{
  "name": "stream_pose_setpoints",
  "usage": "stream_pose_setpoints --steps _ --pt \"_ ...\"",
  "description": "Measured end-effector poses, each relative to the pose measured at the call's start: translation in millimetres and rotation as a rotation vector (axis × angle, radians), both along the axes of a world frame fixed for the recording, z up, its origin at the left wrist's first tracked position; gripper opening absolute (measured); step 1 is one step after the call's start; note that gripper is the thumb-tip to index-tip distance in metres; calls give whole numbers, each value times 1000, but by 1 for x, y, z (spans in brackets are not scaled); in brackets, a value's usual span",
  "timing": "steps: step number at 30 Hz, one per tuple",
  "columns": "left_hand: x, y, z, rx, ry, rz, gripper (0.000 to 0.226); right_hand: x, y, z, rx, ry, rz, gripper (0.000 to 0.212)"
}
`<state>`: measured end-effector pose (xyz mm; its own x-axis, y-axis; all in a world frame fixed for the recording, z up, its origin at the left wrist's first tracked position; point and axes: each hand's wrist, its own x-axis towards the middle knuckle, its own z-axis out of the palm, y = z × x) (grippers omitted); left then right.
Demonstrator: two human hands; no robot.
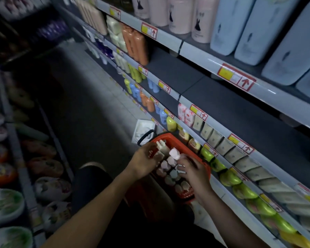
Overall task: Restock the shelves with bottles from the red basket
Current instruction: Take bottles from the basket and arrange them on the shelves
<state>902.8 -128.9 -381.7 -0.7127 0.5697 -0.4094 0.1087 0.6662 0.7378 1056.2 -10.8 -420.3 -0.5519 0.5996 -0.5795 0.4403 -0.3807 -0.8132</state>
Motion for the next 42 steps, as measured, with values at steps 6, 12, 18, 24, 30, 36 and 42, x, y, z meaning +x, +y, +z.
stream_pose_setpoints --steps 6,12,18,24,30,36,42 --pt "-27 23 -13 -31 -22 -93 37 -5 20 -10 1 -22 -109 19" --pt "-68 58 -62 -182 71 -468 39 -31 25 -63 76 -65 -177 29" --pt "-132 109 -229 -221 123 -869 51 -71 1 -224 144 -225 -287 62" --pt "-152 145 -394 74 82 -875 41 -110 6 -326 416 -242 -253 27" --pt "-154 115 -494 345 -9 -855 45 -115 13 -407 727 -307 -144 24" --pt "-155 55 -528 389 82 -802 41 -116 7 -426 923 -412 0 19" --pt "-157 23 -489 317 158 -921 44 -86 5 -398 853 -497 10 22"
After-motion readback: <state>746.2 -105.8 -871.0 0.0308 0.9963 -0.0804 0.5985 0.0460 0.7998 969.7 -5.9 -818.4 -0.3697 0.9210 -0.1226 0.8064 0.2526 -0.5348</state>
